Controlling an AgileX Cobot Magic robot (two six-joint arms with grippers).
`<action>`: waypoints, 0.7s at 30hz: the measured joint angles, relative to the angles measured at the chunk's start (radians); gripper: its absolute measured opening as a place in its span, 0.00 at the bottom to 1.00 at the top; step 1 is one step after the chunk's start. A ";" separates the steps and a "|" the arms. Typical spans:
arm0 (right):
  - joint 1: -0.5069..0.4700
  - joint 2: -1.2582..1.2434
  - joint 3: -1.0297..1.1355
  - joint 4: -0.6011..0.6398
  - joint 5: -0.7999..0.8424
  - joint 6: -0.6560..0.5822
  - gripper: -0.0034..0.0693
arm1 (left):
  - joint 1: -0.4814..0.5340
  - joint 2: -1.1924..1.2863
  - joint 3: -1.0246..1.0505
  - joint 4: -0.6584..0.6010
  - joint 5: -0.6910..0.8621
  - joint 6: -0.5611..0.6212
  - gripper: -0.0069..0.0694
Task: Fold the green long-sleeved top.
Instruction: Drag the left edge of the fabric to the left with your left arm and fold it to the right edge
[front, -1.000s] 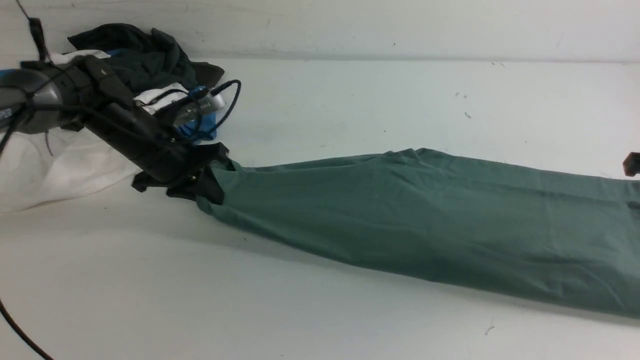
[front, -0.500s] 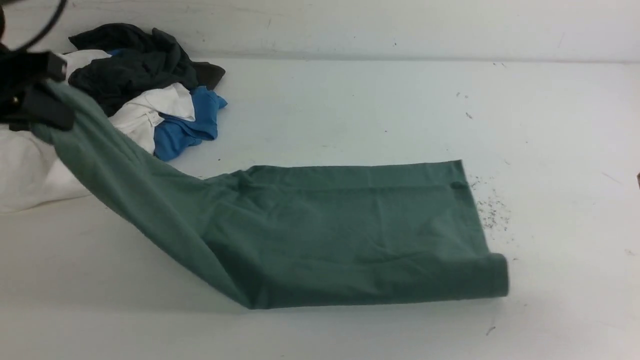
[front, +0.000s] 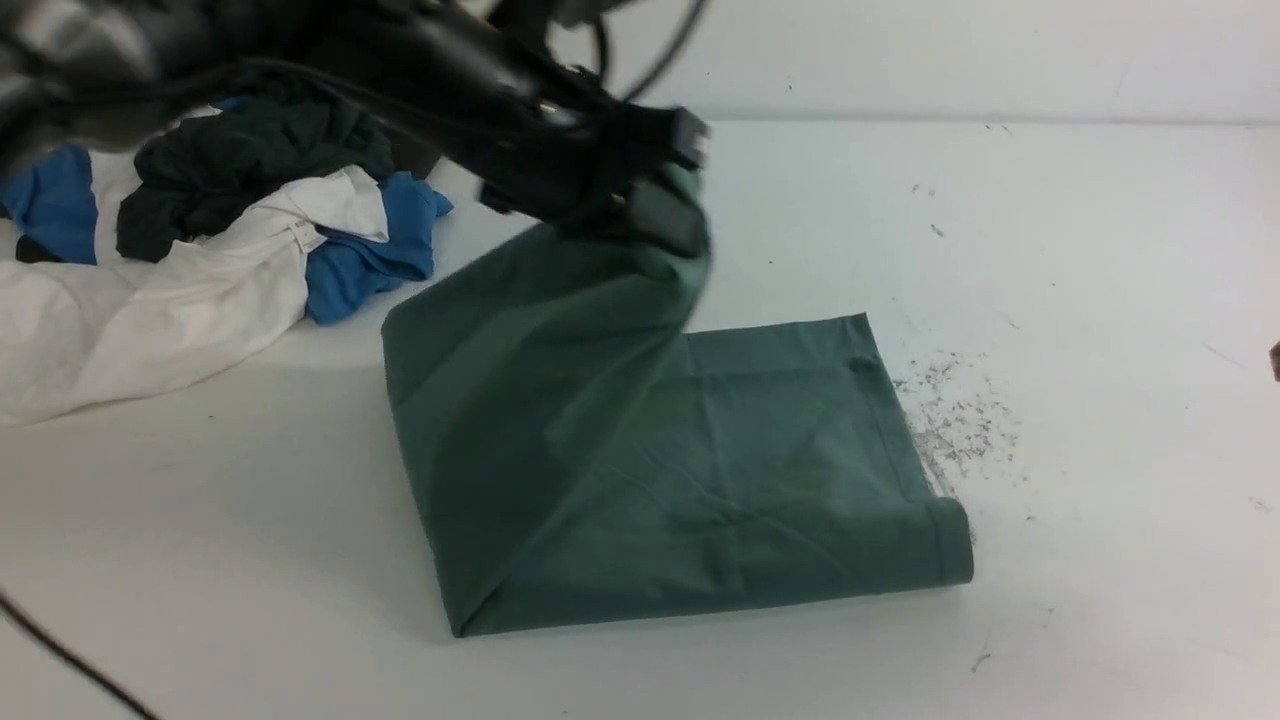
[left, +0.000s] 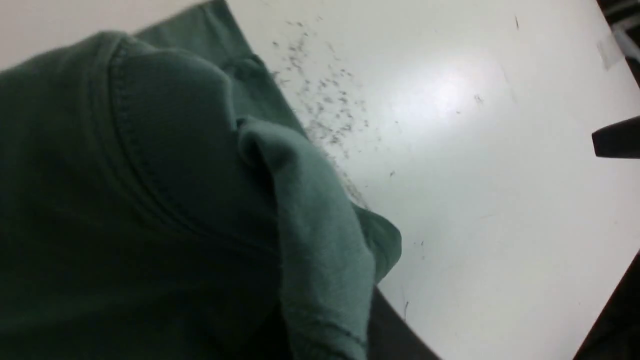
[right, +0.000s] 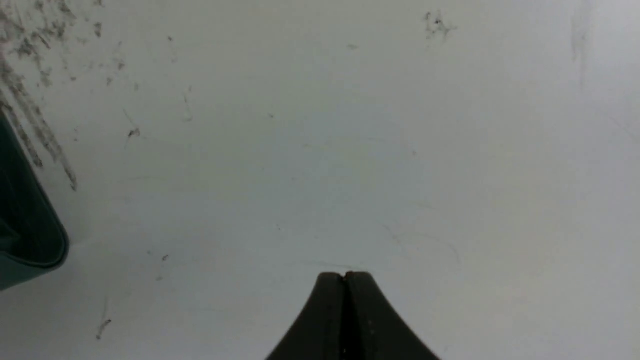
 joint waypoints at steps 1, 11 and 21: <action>0.000 0.000 0.000 0.000 0.000 0.000 0.03 | -0.006 0.011 -0.008 -0.001 -0.001 0.000 0.12; 0.000 0.000 0.000 0.020 -0.001 -0.013 0.03 | -0.146 0.410 -0.371 -0.013 0.005 0.037 0.34; 0.000 0.000 0.000 0.075 -0.002 -0.053 0.03 | -0.120 0.415 -0.479 -0.018 0.126 0.055 0.76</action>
